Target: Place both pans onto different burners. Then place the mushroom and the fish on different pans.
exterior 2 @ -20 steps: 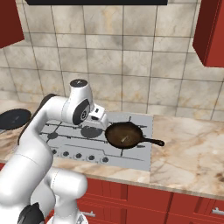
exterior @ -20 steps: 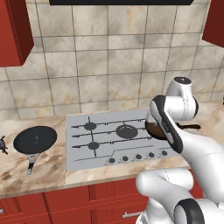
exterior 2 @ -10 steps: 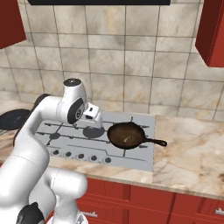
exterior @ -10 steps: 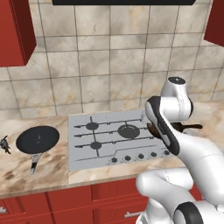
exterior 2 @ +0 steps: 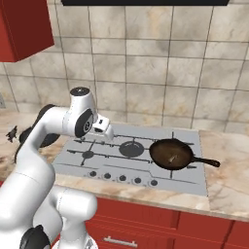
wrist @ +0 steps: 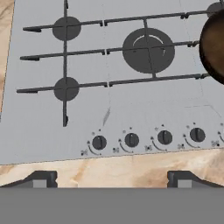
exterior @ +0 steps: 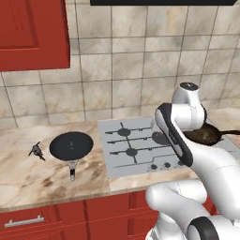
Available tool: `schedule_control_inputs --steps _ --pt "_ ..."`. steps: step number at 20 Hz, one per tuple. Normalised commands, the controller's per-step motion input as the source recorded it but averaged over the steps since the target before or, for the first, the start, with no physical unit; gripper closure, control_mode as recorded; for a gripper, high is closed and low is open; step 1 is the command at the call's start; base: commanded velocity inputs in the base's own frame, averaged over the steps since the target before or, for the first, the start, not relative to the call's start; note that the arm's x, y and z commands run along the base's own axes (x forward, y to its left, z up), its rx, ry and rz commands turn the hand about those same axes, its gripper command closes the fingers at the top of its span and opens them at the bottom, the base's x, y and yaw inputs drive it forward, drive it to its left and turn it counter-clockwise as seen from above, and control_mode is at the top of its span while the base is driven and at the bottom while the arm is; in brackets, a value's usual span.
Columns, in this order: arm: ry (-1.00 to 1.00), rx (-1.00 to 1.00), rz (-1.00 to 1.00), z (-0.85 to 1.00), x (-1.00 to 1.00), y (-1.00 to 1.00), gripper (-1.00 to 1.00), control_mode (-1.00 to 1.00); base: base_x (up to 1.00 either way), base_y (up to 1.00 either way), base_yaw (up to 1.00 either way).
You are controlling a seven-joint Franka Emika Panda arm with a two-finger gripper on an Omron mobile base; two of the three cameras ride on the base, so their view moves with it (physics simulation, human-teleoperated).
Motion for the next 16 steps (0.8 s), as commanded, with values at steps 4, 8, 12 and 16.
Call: schedule_control_inputs --steps 4,8,12,16 --pt "0.0 0.0 0.0 0.0 0.0 0.0 -1.0 1.0 -0.09 0.67 0.0" --pt "0.0 0.0 0.0 0.0 0.0 0.0 -1.0 1.0 -0.02 0.57 0.0" --pt "0.0 0.0 0.0 0.0 0.0 0.0 -1.0 1.0 0.01 0.3 0.0" --pt "0.0 0.0 0.0 0.0 0.0 0.0 -1.0 1.0 0.14 0.05 0.0"
